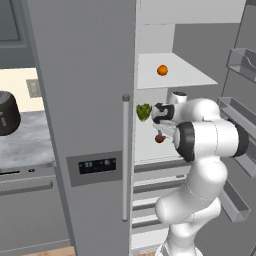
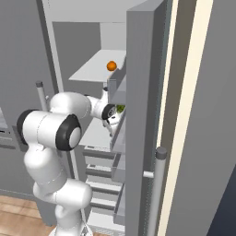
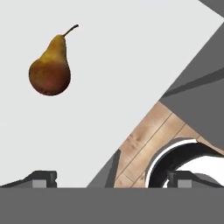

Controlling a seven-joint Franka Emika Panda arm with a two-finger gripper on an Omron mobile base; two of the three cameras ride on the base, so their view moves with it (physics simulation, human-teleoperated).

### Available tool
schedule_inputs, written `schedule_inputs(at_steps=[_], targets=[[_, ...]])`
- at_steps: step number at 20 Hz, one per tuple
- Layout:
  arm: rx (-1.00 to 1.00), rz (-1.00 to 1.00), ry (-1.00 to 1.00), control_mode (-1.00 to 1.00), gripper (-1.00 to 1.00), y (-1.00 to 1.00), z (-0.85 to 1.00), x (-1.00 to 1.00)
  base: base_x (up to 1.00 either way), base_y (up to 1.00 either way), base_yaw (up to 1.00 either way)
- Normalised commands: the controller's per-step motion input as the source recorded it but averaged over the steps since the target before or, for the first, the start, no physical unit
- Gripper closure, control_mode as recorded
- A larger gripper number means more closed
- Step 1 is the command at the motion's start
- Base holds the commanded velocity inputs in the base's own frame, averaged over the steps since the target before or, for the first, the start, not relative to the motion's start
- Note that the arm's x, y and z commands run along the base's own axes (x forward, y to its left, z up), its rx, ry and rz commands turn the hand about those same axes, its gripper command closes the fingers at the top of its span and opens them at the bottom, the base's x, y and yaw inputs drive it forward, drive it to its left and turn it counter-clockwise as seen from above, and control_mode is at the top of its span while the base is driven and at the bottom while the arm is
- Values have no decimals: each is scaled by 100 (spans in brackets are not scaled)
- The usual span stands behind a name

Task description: Pick up the pear and tangerine from the fridge and place one fruit on each plate on the dining counter.

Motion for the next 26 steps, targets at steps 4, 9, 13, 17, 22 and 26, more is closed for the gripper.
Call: schedule_inputs(at_steps=[4,9,13,17,22,26], targets=[[0,0,0,-100,-100,-5,-9,14,0,0,0],[0,0,-4,-100,-100,-1,-15,13,0,0,0],[0,0,-10,-100,-100,0,-22,11,0,0,0],[0,0,-8,-100,-100,0,-22,12,0,0,0],[0,0,0,-100,-100,-1,-8,23,0,0,0],[0,0,0,-100,-100,-3,0,30,0,0,0]])
